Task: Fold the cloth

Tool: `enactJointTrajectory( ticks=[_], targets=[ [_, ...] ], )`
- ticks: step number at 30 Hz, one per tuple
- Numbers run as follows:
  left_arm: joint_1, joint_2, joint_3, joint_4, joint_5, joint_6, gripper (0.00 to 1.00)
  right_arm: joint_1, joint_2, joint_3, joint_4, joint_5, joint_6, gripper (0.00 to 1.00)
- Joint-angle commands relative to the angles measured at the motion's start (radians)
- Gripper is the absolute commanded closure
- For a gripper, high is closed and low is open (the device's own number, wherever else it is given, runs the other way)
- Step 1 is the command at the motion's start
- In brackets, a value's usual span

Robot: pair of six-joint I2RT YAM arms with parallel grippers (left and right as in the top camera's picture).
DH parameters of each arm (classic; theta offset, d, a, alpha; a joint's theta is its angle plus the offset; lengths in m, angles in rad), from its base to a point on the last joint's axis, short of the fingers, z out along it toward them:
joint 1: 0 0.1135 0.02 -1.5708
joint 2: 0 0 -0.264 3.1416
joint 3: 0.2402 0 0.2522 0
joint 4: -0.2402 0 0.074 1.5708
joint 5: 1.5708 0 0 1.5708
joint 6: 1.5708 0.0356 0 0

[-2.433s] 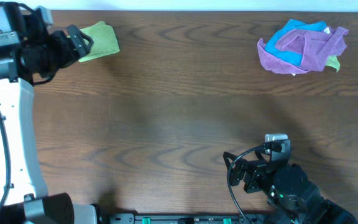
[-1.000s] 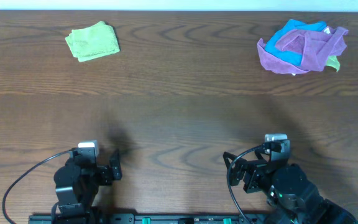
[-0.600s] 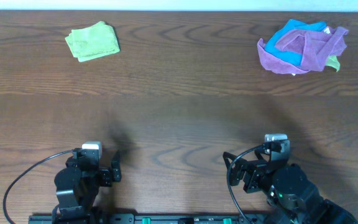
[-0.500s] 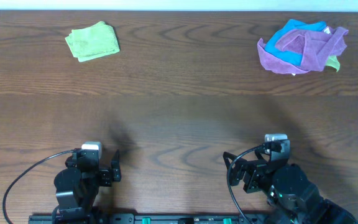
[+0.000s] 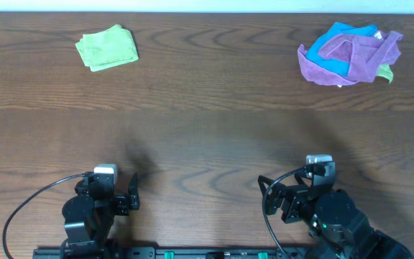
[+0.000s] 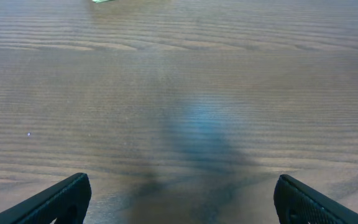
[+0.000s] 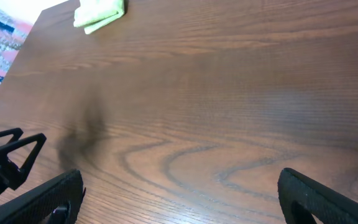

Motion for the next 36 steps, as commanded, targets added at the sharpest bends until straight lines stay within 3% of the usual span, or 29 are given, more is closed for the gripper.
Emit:
enactJointTrajectory(
  ticks=[1,4,9,14,19,28,36],
  targets=[
    [-0.005,-0.010,-0.007,0.000,-0.006,0.021,0.05,-0.008,-0.006,-0.003,-0.001,0.007,0.010,0.01],
    [-0.005,-0.010,-0.007,0.000,-0.006,0.021,0.05,-0.055,-0.007,-0.003,-0.012,0.007,0.009,0.01],
    [-0.005,-0.010,-0.007,0.000,-0.006,0.021,0.05,-0.274,-0.041,-0.007,-0.069,0.039,-0.002,0.01],
    [-0.005,-0.010,-0.007,0.000,-0.006,0.021,0.05,-0.491,-0.154,-0.074,-0.052,0.037,-0.311,0.01],
    [-0.005,-0.010,-0.007,0.000,-0.006,0.021,0.05,-0.634,-0.291,-0.197,-0.037,0.004,-0.444,0.01],
    [-0.005,-0.010,-0.007,0.000,-0.006,0.021,0.05,-0.747,-0.377,-0.438,0.162,-0.143,-0.549,0.01],
    [-0.005,-0.010,-0.007,0.000,-0.006,0.021,0.05,-0.786,-0.407,-0.511,0.174,-0.181,-0.596,0.01]
  ],
)
